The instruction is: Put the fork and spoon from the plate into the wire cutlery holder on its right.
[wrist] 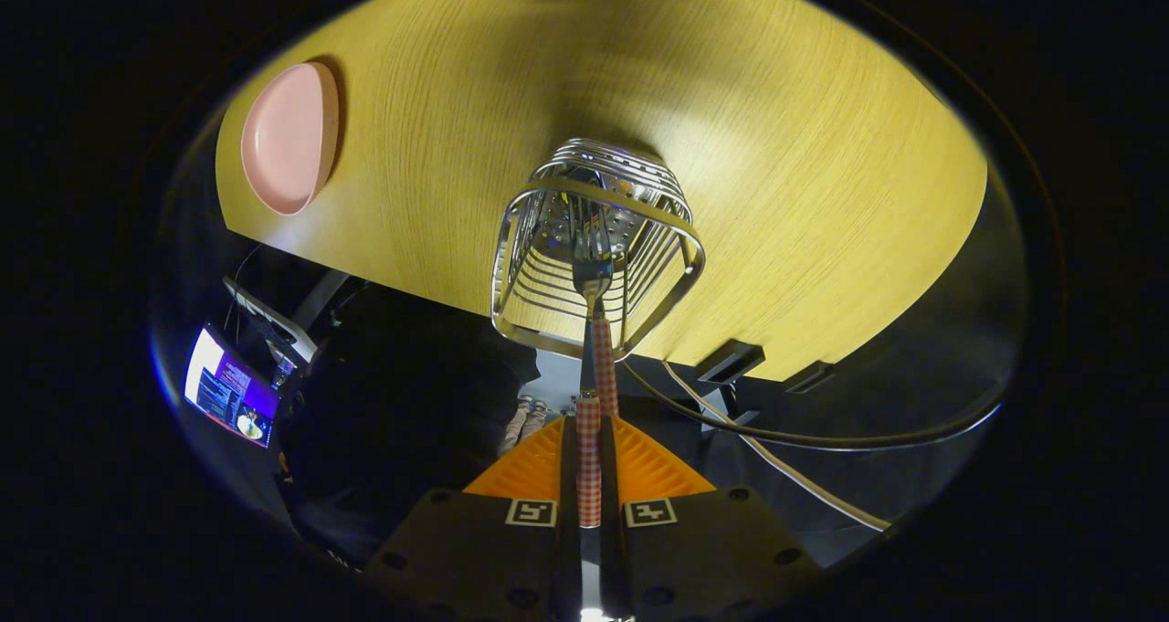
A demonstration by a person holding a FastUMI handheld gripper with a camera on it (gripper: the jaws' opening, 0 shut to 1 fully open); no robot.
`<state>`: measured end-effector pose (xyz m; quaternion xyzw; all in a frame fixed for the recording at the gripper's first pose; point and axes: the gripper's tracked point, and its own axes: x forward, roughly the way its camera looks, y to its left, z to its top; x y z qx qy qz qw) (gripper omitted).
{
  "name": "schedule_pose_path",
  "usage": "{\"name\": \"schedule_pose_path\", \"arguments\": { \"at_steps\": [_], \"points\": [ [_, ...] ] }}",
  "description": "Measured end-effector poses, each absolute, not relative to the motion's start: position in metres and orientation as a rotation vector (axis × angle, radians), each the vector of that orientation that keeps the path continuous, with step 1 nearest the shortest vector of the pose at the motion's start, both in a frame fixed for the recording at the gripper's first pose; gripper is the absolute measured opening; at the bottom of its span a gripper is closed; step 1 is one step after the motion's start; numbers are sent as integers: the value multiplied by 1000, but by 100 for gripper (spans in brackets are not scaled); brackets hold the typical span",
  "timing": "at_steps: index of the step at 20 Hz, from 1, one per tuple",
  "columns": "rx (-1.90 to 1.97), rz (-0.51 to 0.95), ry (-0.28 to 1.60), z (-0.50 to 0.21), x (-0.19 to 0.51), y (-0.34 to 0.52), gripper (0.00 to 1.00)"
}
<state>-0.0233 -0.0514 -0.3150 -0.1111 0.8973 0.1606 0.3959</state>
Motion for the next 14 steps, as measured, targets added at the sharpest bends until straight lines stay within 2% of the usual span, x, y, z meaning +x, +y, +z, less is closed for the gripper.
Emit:
{"name": "schedule_pose_path", "arguments": {
  "at_steps": [7,9,11,12,14],
  "points": [
    [-252,419,2257,-324,-11,-38,16],
    [-242,428,2237,-324,-7,-38,21],
    [-229,438,2206,-323,-5,-40,35],
    [-220,442,2179,-322,-3,-38,47],
    [-191,465,2107,-318,1,-39,58]
  ]
}}
